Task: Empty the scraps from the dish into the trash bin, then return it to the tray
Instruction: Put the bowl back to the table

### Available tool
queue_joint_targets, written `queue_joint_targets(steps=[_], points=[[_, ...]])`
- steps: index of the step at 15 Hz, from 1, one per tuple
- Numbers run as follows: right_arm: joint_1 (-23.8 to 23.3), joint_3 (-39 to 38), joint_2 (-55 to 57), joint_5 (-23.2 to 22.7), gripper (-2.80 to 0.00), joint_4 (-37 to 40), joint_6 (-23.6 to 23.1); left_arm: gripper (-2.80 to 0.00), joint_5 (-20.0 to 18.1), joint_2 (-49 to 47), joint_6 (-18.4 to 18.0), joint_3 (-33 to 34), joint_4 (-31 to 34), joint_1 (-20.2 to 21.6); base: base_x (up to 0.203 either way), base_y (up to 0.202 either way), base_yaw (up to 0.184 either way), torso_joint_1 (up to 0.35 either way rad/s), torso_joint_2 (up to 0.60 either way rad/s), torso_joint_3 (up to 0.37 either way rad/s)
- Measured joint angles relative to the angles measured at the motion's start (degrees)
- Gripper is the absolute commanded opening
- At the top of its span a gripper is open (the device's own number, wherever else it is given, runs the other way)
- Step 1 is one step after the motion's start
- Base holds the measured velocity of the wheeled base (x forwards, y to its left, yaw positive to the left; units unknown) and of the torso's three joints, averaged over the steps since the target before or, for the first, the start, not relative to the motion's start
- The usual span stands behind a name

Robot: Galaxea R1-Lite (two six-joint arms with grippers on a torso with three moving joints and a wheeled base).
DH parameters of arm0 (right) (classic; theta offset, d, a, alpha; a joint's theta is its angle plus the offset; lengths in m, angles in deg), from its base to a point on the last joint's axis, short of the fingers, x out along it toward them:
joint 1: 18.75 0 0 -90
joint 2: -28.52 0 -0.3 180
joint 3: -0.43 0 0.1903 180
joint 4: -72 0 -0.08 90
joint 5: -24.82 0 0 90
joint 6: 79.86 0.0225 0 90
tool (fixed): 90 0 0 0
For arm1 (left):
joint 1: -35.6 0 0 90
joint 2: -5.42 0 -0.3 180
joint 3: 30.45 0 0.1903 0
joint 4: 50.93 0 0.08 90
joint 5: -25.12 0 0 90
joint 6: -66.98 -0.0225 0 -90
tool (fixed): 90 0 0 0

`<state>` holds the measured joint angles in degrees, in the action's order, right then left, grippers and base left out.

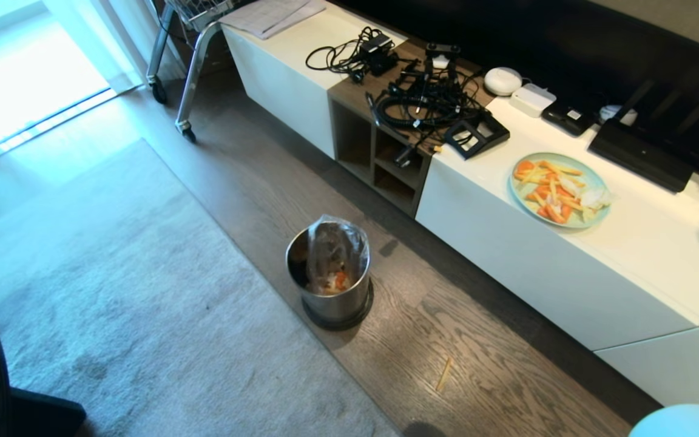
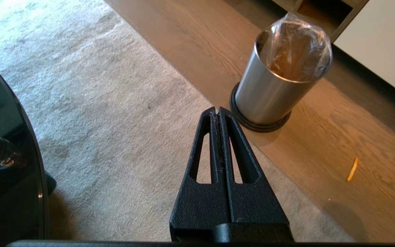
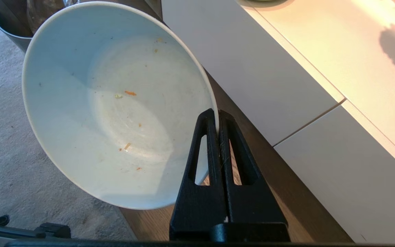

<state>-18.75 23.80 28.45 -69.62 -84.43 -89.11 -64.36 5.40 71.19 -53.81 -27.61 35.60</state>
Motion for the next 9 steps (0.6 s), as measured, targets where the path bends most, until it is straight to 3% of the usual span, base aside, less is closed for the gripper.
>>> queue_joint_targets(steps=[9], points=[[0.00, 0.00, 0.00, 0.01, -2.80, -0.02, -0.02, -2.80, 0.00, 0.00, -0.02, 0.00, 0.00, 0.00, 0.000, 0.000, 0.000, 0.003, 0.00, 0.202]])
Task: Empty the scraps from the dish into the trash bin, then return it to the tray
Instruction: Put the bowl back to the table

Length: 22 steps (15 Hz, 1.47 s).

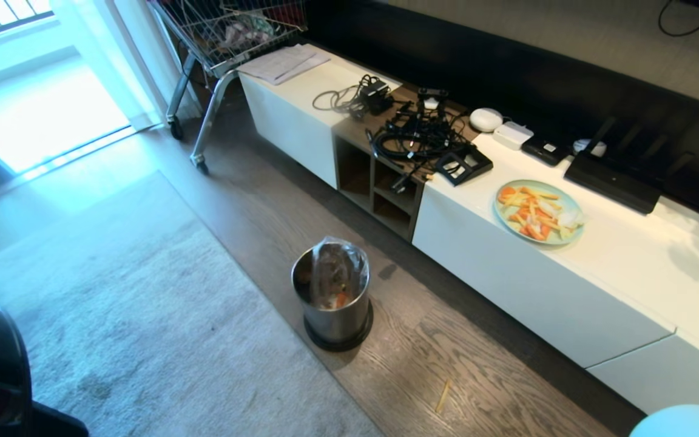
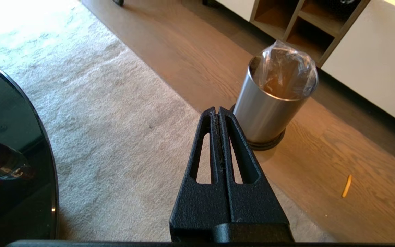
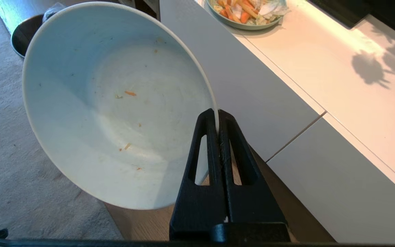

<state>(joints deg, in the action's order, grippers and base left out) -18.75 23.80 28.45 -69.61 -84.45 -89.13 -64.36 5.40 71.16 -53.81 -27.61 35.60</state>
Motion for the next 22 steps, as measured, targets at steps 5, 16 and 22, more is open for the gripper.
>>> queue_joint_targets(steps=[5, 16, 22], points=[[0.00, 0.00, 0.00, -0.01, -2.80, 0.00, 0.03, -2.80, 0.02, 0.00, 0.00, 0.00, -0.02, 0.00, 0.000, 0.000, 0.000, 0.004, 0.00, 0.200], [0.00, 0.00, 0.00, 0.00, -2.80, 0.00, 0.02, -2.80, -0.03, 0.00, -0.07, 0.00, 0.00, 0.00, 0.000, 0.000, 0.000, 0.002, 0.00, 0.185], [0.00, 0.00, 0.00, 0.00, -2.80, 0.00, 0.03, -2.80, -0.03, 0.00, -0.14, 0.00, -0.02, 0.00, 0.000, 0.000, 0.000, 0.001, 0.00, 0.012]])
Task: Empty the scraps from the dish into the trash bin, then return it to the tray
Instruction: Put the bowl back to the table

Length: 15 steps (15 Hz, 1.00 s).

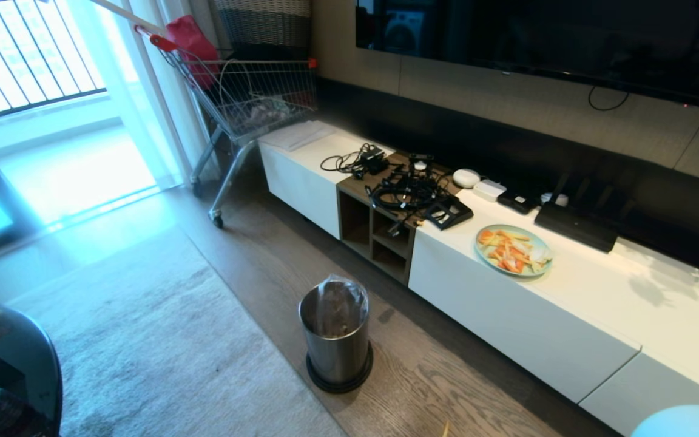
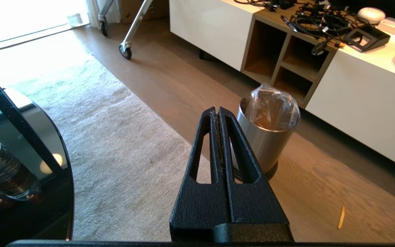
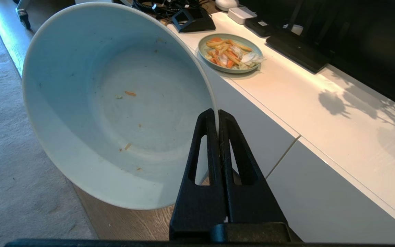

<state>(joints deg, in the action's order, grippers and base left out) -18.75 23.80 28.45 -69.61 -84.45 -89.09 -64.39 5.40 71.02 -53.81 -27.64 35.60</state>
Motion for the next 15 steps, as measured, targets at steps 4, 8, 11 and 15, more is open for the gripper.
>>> queue_joint_targets(steps=[4, 8, 11, 15], points=[[0.00, 0.00, 0.00, 0.00, -2.80, -0.02, -0.02, -2.80, 0.01, 0.00, 0.03, 0.00, 0.00, 0.00, -0.117, 0.000, 0.000, 0.005, 0.00, 0.002], [0.00, 0.00, 0.00, 0.00, -2.80, 0.00, -0.02, -2.80, 0.05, 0.00, 0.03, 0.00, -0.01, 0.00, -0.187, 0.000, 0.000, 0.002, 0.00, 0.003], [0.00, 0.00, 0.00, 0.00, -2.80, 0.00, -0.02, -2.80, 0.02, 0.00, -0.02, 0.00, 0.00, 0.00, -0.137, 0.000, -0.002, -0.002, 0.00, 0.005], [0.00, 0.00, 0.00, -0.01, -2.80, -0.05, -0.01, -2.80, 0.02, 0.00, 0.00, 0.00, -0.02, 0.00, 0.000, 0.000, 0.000, 0.000, 0.00, 0.000]])
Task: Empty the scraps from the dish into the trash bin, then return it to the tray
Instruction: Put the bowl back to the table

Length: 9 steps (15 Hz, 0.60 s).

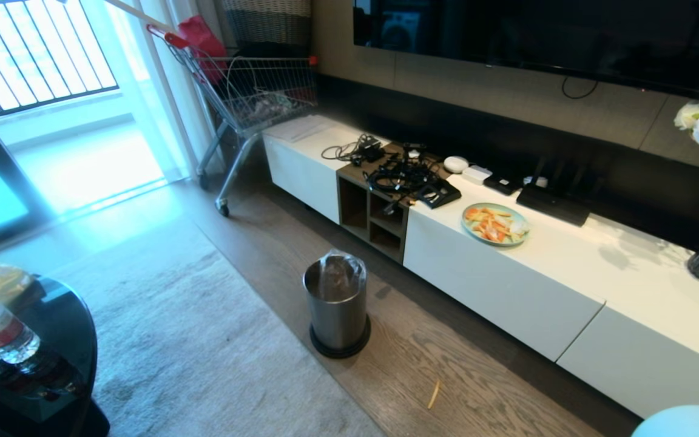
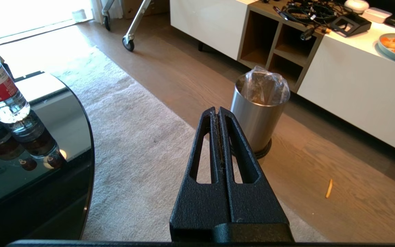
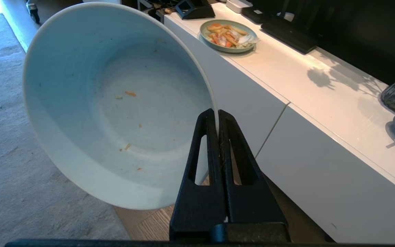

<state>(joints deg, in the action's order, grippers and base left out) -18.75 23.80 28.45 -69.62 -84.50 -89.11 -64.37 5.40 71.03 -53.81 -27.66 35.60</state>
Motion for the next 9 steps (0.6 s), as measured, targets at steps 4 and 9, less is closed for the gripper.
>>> queue_joint_targets(steps=[4, 9], points=[[0.00, 0.00, 0.00, 0.01, -2.80, 0.00, 0.36, -2.80, 0.00, 0.00, -0.02, 0.00, 0.02, 0.00, 0.000, 0.000, 0.000, 0.000, 0.00, 0.000], [0.00, 0.00, 0.00, 0.01, -2.80, 0.05, 0.55, -2.80, 0.00, 0.00, -0.04, 0.00, -0.01, -0.01, 0.000, -0.001, 0.018, 0.000, 0.00, 0.001]])
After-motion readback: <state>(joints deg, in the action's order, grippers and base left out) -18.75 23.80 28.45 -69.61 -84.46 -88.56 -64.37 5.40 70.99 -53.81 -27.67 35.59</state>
